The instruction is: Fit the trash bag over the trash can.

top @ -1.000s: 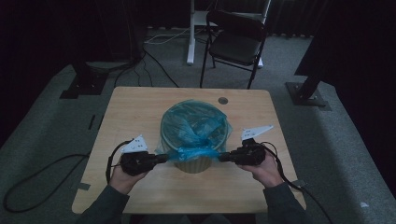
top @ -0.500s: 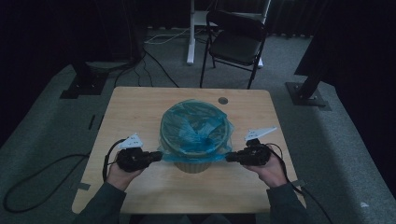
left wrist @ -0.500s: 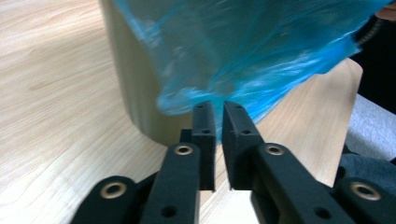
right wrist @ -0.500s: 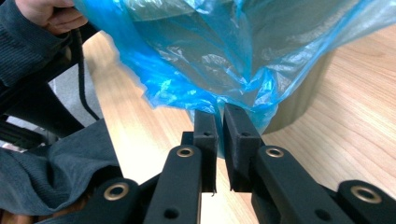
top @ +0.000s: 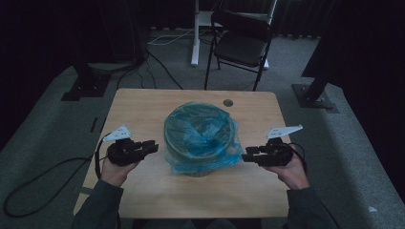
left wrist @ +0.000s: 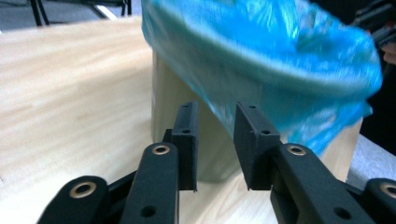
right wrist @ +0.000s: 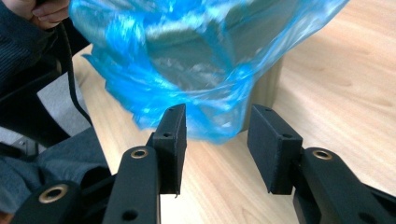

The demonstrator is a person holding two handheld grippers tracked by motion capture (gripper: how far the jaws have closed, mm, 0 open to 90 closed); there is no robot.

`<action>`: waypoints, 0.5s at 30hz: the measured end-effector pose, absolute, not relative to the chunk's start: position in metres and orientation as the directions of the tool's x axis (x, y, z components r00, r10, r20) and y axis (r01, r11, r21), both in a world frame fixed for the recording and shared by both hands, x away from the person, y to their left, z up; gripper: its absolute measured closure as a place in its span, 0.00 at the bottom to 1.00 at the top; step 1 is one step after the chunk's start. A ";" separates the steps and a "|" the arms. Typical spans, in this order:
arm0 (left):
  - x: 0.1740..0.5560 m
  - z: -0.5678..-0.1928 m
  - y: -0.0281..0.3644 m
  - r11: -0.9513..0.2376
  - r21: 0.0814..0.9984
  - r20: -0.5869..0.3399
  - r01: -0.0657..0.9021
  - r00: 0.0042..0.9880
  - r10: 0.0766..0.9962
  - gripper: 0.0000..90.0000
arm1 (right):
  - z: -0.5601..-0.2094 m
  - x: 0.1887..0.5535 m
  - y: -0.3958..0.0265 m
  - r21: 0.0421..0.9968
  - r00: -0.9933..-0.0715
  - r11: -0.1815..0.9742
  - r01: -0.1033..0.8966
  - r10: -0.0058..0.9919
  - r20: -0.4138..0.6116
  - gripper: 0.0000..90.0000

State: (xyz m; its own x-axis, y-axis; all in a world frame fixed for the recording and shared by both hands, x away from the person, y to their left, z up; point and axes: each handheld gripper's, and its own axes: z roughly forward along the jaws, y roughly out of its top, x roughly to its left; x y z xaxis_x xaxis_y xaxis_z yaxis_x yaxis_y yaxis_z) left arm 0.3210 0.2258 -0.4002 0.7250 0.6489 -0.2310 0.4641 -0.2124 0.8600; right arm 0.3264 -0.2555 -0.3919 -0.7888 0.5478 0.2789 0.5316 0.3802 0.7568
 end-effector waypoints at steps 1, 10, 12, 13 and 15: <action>0.323 -0.397 0.225 -0.210 0.863 -0.228 0.460 0.725 0.650 0.76 | -0.390 0.327 -0.256 0.762 -0.785 0.370 0.532 0.552 0.280 0.62; 0.346 -0.381 0.214 -0.190 0.872 -0.226 0.451 0.714 0.663 0.73 | -0.376 0.341 -0.245 0.815 -0.762 0.295 0.498 0.597 0.250 0.65; 0.351 -0.379 0.211 -0.187 0.873 -0.226 0.450 0.714 0.663 0.72 | -0.374 0.346 -0.240 0.827 -0.754 0.279 0.488 0.611 0.239 0.68; 0.352 -0.378 0.209 -0.185 0.873 -0.228 0.451 0.715 0.661 0.72 | -0.373 0.348 -0.238 0.833 -0.751 0.272 0.482 0.618 0.233 0.69; 0.356 -0.377 0.206 -0.188 0.873 -0.225 0.451 0.713 0.664 0.71 | -0.371 0.354 -0.234 0.838 -0.742 0.261 0.479 0.631 0.227 0.75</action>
